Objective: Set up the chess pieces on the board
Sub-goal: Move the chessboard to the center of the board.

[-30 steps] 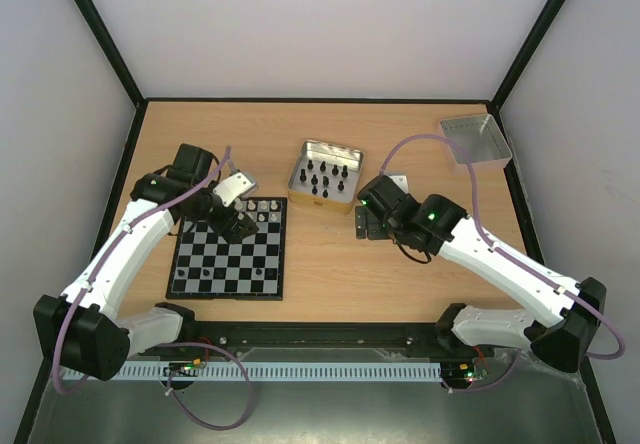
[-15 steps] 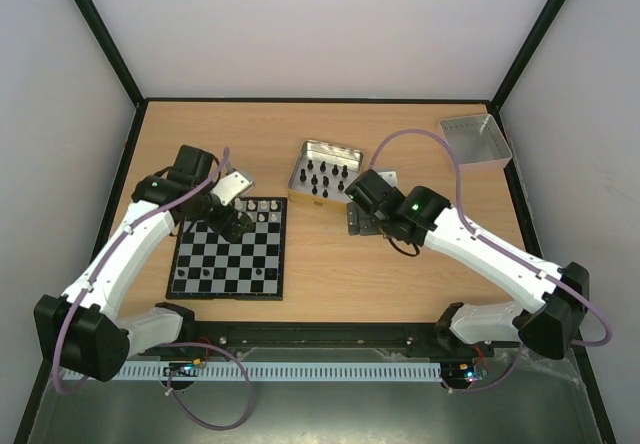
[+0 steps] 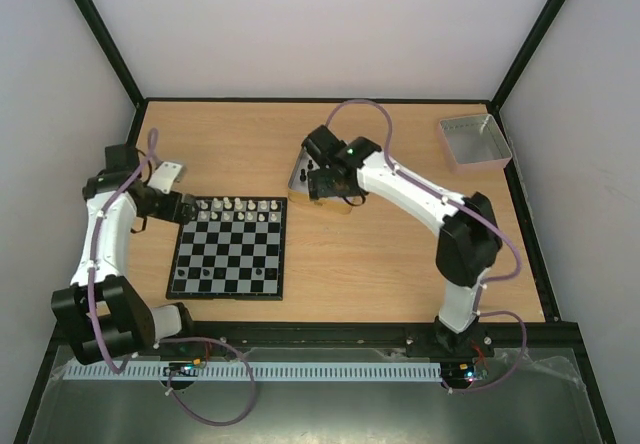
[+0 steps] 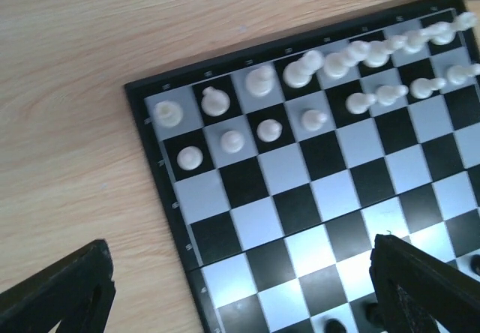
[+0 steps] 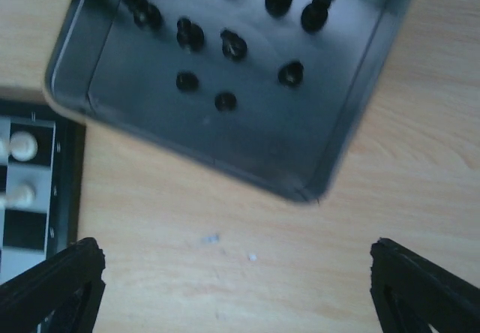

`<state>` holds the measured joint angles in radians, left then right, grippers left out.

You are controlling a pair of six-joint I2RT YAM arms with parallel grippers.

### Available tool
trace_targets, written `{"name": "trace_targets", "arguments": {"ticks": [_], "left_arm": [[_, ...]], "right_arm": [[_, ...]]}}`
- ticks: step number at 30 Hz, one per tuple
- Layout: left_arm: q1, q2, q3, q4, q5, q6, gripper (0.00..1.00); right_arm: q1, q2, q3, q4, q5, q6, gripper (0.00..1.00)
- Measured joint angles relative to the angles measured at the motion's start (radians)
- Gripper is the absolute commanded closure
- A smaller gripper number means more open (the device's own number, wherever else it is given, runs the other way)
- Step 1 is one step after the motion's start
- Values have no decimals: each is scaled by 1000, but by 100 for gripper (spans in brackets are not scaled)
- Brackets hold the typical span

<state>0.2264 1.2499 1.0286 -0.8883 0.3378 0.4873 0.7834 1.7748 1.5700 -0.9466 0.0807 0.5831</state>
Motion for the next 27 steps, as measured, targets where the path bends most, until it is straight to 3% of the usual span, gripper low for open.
{"name": "trace_targets", "arguments": {"ticks": [5, 16, 27], "left_arm": [[143, 13, 1, -8, 23, 34, 14], [452, 191, -10, -26, 65, 139, 58], [470, 297, -146, 46, 39, 148, 63]], "right_arm": [[-109, 153, 141, 11, -91, -13, 13], [-159, 212, 206, 12, -175, -19, 13], [-155, 183, 145, 41, -183, -17, 13]]}}
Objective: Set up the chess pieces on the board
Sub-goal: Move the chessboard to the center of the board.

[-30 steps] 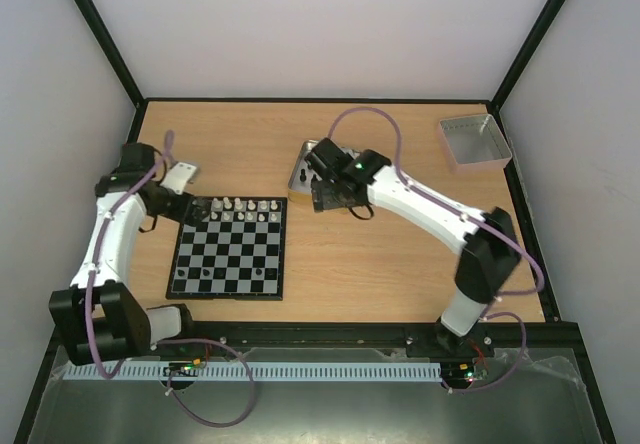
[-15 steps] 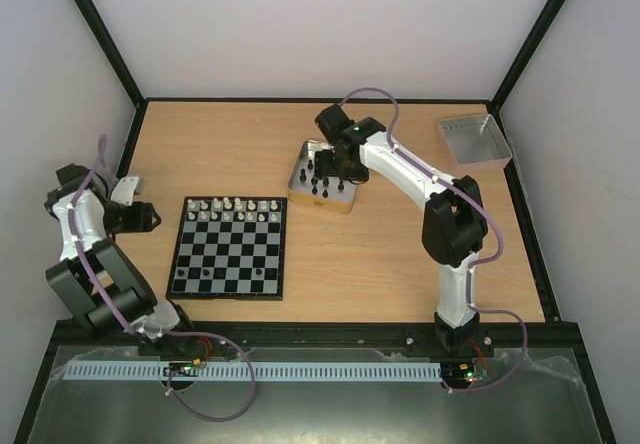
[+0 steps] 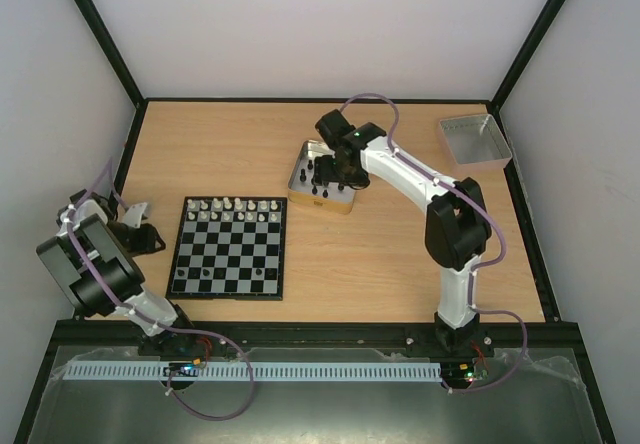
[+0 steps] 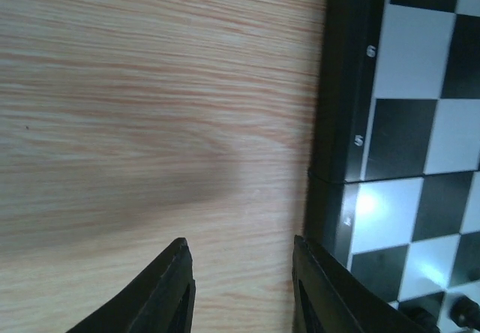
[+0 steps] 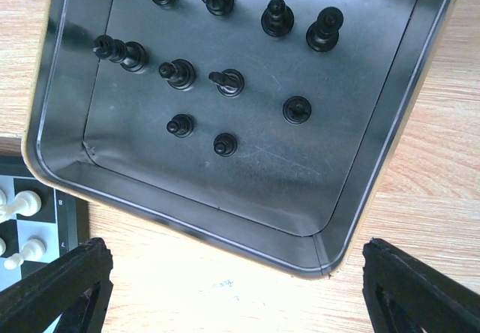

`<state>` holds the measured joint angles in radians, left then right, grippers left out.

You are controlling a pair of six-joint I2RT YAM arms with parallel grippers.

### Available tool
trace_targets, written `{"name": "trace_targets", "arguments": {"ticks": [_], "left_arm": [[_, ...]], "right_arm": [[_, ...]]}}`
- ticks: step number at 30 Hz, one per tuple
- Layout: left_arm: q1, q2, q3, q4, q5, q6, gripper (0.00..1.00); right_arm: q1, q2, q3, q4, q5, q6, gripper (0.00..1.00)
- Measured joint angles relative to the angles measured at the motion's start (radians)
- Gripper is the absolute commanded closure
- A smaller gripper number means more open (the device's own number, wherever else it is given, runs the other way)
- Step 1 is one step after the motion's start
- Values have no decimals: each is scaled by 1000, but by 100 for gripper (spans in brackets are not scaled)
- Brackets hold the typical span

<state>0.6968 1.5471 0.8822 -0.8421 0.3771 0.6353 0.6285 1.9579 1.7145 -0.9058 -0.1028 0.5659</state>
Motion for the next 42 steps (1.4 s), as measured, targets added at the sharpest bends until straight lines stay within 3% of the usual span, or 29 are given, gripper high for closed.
{"name": "trace_targets", "arguments": {"ticks": [11, 24, 31, 42], "left_arm": [[-38, 95, 1, 160, -33, -116, 75], [-277, 85, -21, 260, -97, -190, 90], [-346, 87, -19, 268, -120, -199, 98], [-516, 86, -23, 240, -108, -179, 98]], "right_arm": [[0, -40, -34, 31, -15, 2, 13], [0, -53, -93, 45, -14, 2, 13], [0, -80, -114, 53, -14, -1, 13], [-13, -93, -141, 63, -9, -4, 13]]}}
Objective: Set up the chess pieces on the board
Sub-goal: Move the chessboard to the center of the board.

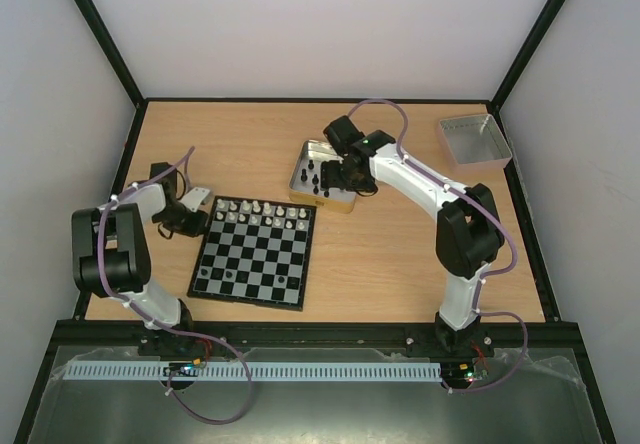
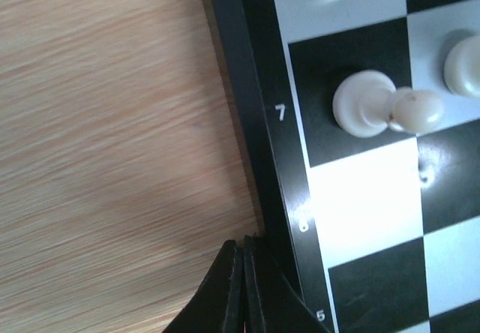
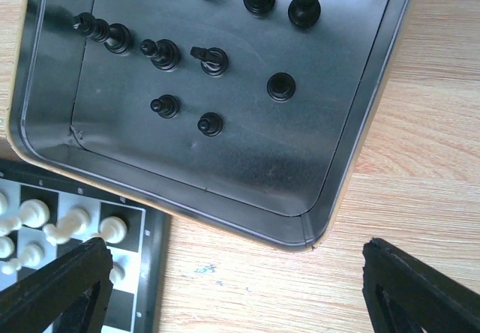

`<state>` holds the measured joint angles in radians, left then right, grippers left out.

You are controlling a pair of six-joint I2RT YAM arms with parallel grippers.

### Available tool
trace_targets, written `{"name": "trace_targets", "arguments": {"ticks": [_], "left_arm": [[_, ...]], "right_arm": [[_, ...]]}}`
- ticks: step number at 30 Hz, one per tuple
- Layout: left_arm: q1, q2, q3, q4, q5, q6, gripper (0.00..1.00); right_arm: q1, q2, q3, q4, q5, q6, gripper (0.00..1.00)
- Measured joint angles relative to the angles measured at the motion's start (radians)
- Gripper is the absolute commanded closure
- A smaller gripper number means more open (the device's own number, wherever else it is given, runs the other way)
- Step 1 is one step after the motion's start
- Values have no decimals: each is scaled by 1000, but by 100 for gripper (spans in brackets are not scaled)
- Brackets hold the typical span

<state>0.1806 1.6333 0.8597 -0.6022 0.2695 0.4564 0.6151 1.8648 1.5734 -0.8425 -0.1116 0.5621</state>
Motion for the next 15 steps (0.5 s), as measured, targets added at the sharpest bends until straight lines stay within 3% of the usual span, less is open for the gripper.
{"name": "trace_targets", "arguments": {"ticks": [15], "left_arm": [[-74, 26, 15, -160, 50, 95, 98]], "right_arm": [[-26, 0, 8, -1, 12, 2, 13]]}}
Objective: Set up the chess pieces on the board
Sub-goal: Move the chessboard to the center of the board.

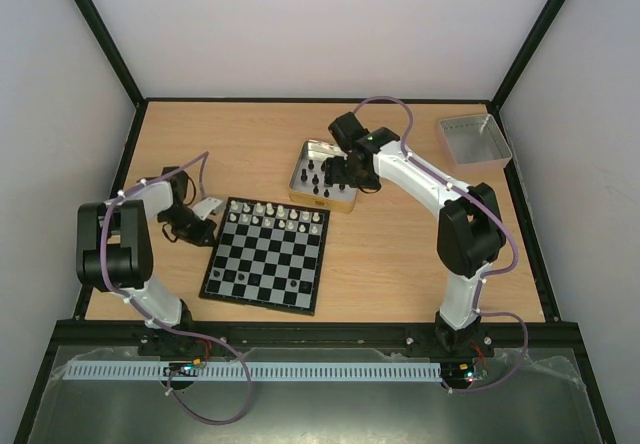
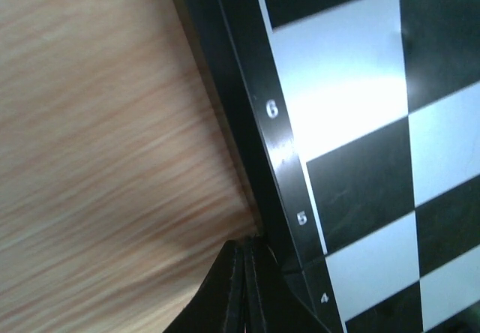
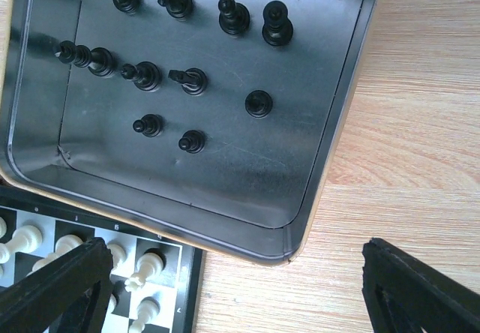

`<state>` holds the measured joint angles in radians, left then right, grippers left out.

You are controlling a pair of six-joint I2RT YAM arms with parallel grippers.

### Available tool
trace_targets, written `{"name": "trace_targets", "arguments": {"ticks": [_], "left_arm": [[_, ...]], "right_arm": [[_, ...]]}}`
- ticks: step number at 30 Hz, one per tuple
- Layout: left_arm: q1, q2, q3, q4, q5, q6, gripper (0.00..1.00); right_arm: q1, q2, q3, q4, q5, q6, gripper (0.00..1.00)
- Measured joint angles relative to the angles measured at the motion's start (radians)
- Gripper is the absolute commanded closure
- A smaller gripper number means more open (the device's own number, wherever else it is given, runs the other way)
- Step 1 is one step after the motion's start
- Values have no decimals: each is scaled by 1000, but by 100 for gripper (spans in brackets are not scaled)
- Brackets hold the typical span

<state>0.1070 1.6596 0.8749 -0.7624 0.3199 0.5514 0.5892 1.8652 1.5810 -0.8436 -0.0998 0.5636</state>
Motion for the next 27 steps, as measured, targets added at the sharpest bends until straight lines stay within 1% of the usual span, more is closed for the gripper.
{"name": "trace_targets", "arguments": {"ticks": [14, 22, 27], "left_arm": [[-52, 26, -24, -240, -71, 122, 98], [-177, 69, -31, -327, -117, 136, 98], [-222, 72, -31, -336, -126, 132, 98]], "right_arm": [[-1, -3, -6, 0, 7, 1, 13], [-1, -8, -24, -1, 13, 1, 13], [-1, -8, -25, -1, 20, 1, 13]]}}
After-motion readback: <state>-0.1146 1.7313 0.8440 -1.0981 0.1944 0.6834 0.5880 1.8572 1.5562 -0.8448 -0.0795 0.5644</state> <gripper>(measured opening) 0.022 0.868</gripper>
